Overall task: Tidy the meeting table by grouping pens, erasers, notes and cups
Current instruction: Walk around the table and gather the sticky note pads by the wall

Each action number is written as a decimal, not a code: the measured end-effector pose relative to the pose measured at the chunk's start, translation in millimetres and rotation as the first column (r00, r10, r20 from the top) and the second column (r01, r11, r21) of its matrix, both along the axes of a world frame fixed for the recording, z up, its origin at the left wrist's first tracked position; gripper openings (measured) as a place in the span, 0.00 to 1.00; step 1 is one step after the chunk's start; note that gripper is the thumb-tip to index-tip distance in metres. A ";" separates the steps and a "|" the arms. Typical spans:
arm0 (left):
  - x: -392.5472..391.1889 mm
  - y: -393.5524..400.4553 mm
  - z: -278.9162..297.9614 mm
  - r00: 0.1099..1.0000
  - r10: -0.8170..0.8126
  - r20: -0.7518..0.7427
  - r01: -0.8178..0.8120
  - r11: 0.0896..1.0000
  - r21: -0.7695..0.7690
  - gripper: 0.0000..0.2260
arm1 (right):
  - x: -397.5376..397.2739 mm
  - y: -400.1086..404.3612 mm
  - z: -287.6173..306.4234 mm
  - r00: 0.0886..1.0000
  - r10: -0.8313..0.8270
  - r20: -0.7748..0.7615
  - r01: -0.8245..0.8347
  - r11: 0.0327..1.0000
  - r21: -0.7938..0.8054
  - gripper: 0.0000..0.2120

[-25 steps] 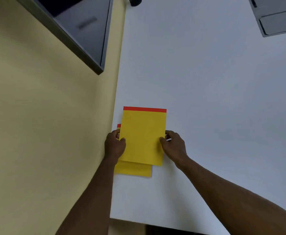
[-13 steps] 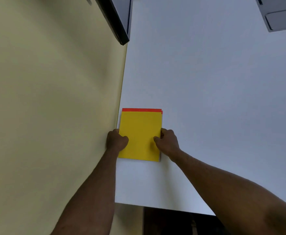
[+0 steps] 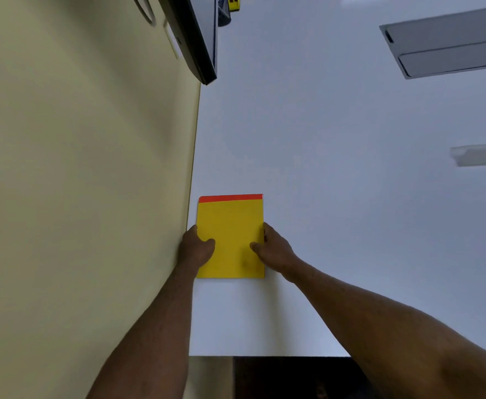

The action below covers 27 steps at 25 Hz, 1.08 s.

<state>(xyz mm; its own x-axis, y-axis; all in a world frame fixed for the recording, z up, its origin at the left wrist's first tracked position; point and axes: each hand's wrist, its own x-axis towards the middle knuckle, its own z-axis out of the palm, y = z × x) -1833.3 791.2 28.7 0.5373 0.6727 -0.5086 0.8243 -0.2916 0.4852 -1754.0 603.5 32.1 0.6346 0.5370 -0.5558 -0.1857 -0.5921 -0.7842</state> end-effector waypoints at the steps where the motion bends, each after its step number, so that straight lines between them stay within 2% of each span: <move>1: 1.2 -0.5 0.7 1.000 -0.012 0.004 0.012 1.000 0.016 0.31 | -1.4 -1.2 3.1 1.000 -0.006 -0.016 0.006 1.000 0.030 0.31; 3: 10.3 -9.4 5.9 0.998 -0.064 -0.008 0.065 0.993 0.100 0.31 | -0.3 -9.0 6.7 0.999 -0.039 0.000 0.039 0.999 0.030 0.35; 6: 31.1 -41.7 10.5 0.975 -0.221 0.030 0.205 0.940 0.271 0.29 | 11.8 -29.6 5.5 0.980 -0.062 0.187 0.076 0.994 -0.072 0.36; 10: 88.0 -102.3 18.7 0.846 -0.527 0.074 0.462 0.797 0.389 0.26 | 55.4 -88.1 6.0 0.881 -0.084 0.466 0.172 0.974 -0.150 0.28; 12: 107.2 -117.3 22.5 0.788 -0.610 0.078 0.545 0.752 0.370 0.26 | 75.0 -107.4 8.6 0.838 -0.106 0.536 0.213 0.967 -0.141 0.26; 15: 162.0 -156.3 23.7 0.690 -0.719 0.081 0.656 0.669 0.349 0.25 | 120.8 -157.8 15.1 0.750 -0.262 0.607 0.383 0.921 -0.075 0.23; 16: 167.5 -156.2 24.6 0.686 -0.723 0.082 0.660 0.666 0.348 0.24 | 126.4 -160.8 19.5 0.719 -0.303 0.626 0.422 0.906 -0.046 0.22; 20: 247.2 -206.3 21.0 0.607 -0.795 0.023 0.757 0.586 0.288 0.26 | 190.6 -228.6 23.3 0.566 -0.505 0.652 0.632 0.774 0.051 0.20; 27: 361.6 -265.7 1.8 0.442 -0.888 -0.123 0.877 0.400 0.266 0.32 | 305.1 -327.3 18.0 0.457 -0.570 0.682 0.751 0.659 0.047 0.20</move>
<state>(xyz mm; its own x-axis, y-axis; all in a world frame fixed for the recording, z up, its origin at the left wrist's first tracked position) -1471.7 525.5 30.4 0.9228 -0.0939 -0.3736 0.0182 -0.9582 0.2856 -1448.8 276.2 50.1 0.9582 -0.2811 0.0531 -0.1560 -0.6689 -0.7268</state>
